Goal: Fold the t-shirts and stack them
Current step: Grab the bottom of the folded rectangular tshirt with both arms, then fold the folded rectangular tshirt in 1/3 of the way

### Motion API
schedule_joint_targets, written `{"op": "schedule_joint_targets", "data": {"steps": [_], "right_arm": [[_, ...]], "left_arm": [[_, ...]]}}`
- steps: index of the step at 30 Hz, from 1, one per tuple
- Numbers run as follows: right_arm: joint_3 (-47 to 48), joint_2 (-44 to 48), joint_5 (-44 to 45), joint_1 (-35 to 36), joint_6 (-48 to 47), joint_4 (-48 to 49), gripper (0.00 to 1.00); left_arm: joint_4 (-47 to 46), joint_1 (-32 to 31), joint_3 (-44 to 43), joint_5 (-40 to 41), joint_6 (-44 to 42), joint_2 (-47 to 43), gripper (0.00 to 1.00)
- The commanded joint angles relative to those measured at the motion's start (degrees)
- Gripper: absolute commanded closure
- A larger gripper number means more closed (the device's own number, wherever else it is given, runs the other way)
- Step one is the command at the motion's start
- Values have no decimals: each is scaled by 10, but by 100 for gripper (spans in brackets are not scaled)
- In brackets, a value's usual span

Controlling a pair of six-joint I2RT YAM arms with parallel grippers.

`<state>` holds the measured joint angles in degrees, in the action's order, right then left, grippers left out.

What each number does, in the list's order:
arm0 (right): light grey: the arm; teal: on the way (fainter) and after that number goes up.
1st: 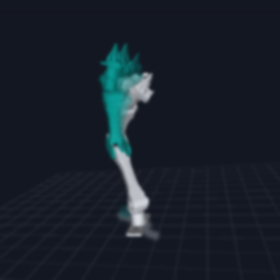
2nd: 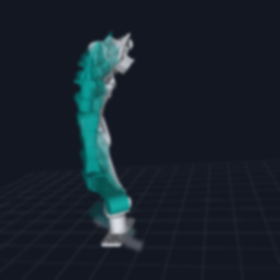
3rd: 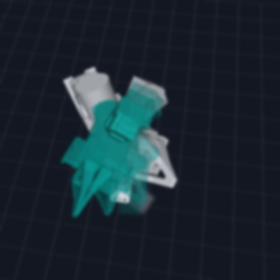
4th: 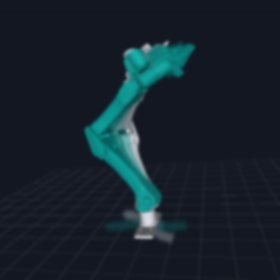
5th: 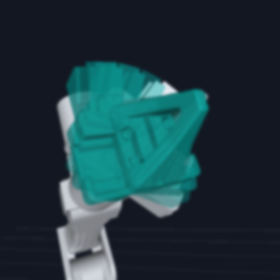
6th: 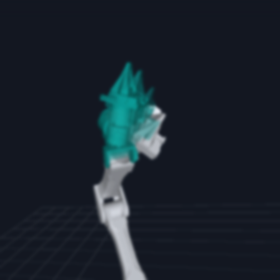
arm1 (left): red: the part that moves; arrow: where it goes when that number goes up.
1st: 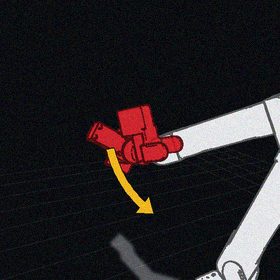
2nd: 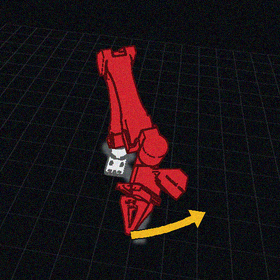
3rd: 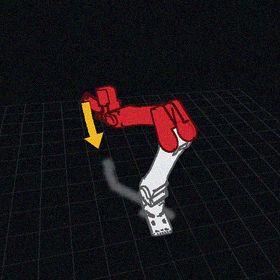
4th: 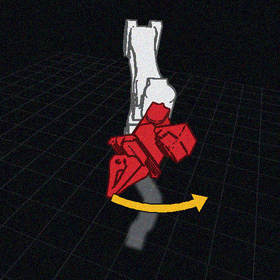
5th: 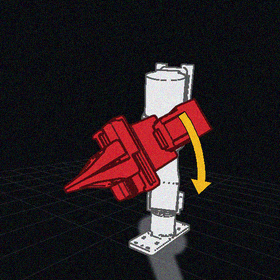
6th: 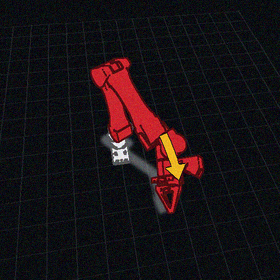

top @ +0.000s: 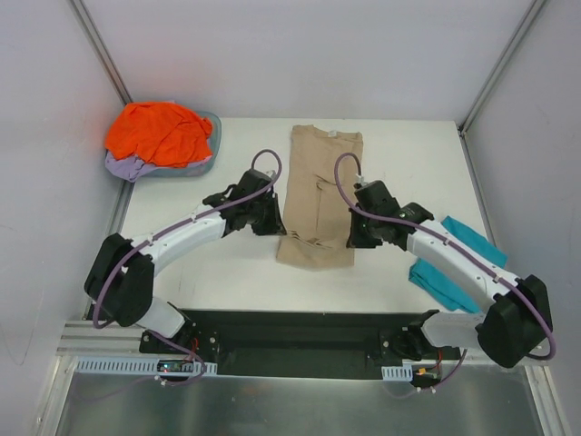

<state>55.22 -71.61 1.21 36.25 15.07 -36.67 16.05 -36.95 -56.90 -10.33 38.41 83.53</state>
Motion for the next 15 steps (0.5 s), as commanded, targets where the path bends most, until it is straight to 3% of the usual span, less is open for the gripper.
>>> {"op": "schedule_joint_targets", "data": {"steps": [1,15], "right_arm": [[60,-35,-27,-37,-46,8,99],[153,-136,-81,-132,-73,33,99]], "left_arm": [[0,32,-65,-27,-32,51,100],[1,96,-220,-80,-67,179,100]]}}
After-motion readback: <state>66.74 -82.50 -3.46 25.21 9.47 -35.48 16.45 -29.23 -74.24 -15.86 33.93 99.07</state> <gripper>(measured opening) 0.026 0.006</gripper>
